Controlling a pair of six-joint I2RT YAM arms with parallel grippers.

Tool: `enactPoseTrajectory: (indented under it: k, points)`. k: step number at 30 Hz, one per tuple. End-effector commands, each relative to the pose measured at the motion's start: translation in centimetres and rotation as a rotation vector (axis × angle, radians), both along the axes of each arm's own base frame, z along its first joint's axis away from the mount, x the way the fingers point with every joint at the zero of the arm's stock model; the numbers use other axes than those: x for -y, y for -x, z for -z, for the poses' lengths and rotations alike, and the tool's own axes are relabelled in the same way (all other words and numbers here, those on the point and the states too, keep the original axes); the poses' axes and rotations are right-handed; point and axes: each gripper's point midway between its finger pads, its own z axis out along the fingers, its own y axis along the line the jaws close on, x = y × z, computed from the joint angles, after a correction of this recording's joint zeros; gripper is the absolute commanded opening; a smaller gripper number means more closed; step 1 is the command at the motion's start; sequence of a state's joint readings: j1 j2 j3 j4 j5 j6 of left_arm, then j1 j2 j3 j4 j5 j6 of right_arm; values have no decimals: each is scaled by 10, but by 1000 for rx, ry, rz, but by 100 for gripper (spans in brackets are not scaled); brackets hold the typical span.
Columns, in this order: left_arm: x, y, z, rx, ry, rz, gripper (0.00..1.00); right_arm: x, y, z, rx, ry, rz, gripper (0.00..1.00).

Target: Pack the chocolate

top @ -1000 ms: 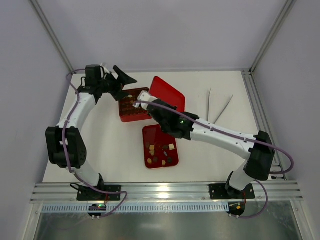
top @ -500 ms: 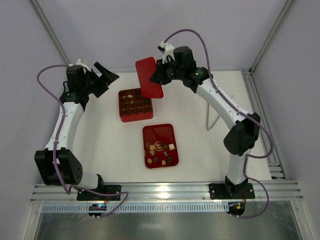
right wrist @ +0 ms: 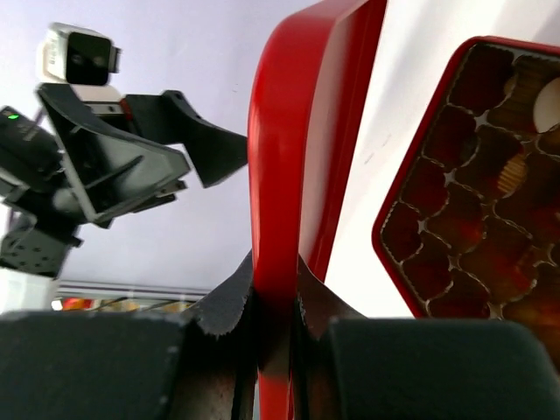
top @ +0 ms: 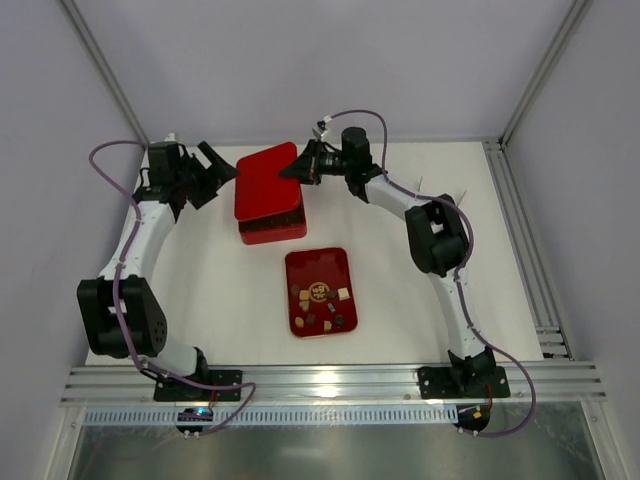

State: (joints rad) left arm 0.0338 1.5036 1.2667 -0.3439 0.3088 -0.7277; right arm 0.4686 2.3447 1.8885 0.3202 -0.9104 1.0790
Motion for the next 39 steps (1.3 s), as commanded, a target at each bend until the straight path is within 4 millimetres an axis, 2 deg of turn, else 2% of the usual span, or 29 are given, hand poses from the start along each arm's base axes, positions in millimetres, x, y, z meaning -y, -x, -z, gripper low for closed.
enactPoseTrajectory:
  k: [1,2,8,14,23,39]
  points:
    - [-11,-3,16,-31,-68,-27,91,0,10,-59,42,-204,-87,4]
    - [-14,-4,23,-47,-77,-33,91,0,6,-49,25,-200,-81,4]
    - [-17,-9,53,-120,-85,-48,89,-3,4,-27,-6,-181,-96,4]
    - [-20,-12,70,-151,-101,-60,89,-6,-3,-10,-29,-175,-106,4]
    - [-10,-18,81,-134,-50,-25,89,-7,-13,21,-58,-136,-101,4]
    - [1,-21,110,-186,-6,-7,89,-5,-19,53,-125,-114,-106,4]
